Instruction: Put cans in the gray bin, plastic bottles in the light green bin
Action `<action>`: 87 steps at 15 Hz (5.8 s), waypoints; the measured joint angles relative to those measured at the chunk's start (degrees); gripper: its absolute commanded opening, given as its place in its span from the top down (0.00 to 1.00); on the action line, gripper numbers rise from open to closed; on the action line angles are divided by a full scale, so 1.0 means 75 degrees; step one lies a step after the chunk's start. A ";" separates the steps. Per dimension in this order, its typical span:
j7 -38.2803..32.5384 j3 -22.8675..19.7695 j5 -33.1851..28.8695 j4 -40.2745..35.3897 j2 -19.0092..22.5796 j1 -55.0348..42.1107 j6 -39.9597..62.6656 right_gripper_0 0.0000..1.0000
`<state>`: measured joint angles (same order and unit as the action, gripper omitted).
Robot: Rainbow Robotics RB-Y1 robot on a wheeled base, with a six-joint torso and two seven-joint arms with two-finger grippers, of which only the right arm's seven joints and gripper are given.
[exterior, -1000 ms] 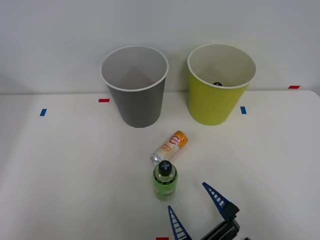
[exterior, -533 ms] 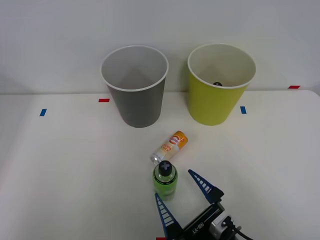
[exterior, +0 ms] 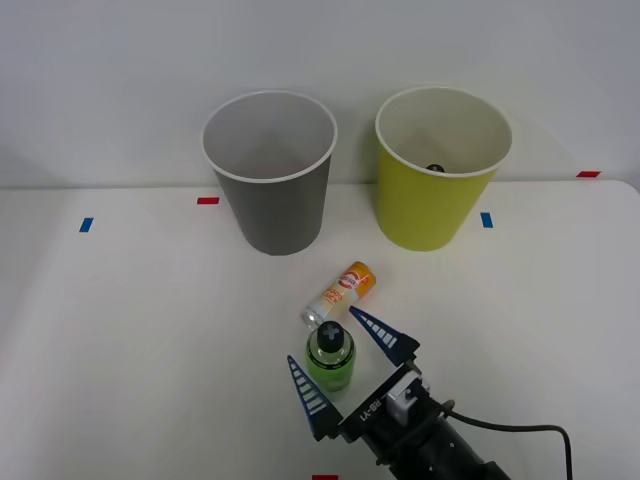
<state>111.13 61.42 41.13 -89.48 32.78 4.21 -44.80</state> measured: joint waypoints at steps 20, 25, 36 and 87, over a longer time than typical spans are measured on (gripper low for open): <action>0.0299 0.0143 0.0014 0.0000 -0.0067 0.0246 0.0290 1.00; 0.0310 0.0141 0.0027 -0.0002 -0.0090 0.0169 0.0122 1.00; 0.0364 -0.0685 -0.0155 -0.1106 0.0491 -0.1325 -0.0494 1.00; 0.0662 -0.8682 0.1998 -0.1444 -0.2795 0.2767 0.7246 1.00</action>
<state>116.09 -3.70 56.11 -100.31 11.82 24.96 9.55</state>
